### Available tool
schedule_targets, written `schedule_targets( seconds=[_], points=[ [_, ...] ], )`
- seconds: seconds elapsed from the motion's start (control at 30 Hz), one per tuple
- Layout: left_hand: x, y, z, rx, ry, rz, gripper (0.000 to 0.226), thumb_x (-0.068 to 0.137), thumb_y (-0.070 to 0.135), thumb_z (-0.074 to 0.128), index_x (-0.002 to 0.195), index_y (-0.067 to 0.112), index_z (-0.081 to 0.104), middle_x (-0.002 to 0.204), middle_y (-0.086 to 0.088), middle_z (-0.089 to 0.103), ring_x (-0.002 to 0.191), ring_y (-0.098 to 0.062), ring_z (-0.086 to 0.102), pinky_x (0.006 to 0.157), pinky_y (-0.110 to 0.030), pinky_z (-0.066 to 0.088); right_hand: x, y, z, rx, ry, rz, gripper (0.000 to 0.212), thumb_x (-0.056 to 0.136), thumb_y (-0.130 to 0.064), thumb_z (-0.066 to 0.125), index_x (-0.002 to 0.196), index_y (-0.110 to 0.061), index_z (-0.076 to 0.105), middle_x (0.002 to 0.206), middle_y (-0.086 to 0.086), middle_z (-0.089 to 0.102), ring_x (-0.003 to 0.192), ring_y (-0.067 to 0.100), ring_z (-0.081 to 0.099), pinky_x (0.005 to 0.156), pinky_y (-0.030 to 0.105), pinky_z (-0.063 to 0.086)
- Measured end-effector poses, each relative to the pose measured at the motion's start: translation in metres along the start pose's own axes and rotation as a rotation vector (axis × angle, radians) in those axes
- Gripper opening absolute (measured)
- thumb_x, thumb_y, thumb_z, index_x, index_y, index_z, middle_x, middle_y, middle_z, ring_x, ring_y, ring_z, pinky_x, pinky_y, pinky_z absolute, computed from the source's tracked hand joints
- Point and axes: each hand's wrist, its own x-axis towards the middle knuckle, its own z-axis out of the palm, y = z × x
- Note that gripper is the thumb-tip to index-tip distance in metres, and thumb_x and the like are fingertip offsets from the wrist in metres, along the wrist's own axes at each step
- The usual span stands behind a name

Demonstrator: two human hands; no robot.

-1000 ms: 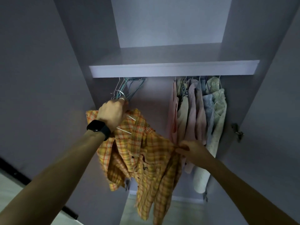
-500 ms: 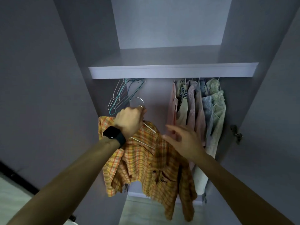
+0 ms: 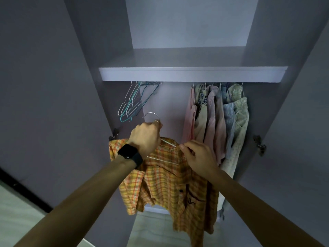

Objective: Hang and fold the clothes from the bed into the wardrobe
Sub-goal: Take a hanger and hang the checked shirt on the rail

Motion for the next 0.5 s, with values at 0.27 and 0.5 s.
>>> schedule_targets(
  seconds=[0.27, 0.5],
  points=[
    [0.002, 0.015, -0.003, -0.032, 0.001, 0.064, 0.010, 0.095, 0.020, 0.052, 0.103, 0.016, 0.056, 0.082, -0.013, 0.068, 0.073, -0.045, 0.062, 0.057, -0.035, 0.035, 0.022, -0.002, -0.001, 0.124, 0.160, 0.092, 0.026, 0.103, -0.021, 0.055, 0.084, -0.007, 0.064, 0.072, -0.002, 0.056, 0.069, 0.016, 0.054, 0.062, 0.030, 0.044],
    [0.008, 0.015, 0.005, -0.039, -0.022, -0.038, 0.014, 0.100, 0.026, 0.049, 0.099, 0.016, 0.059, 0.081, -0.014, 0.067, 0.076, -0.045, 0.063, 0.057, -0.035, 0.036, 0.025, 0.025, -0.008, 0.004, -0.311, 0.321, 0.047, 0.100, -0.056, 0.045, 0.075, -0.020, 0.062, 0.060, -0.010, 0.054, 0.054, 0.002, 0.054, 0.057, 0.031, 0.045]
  ],
)
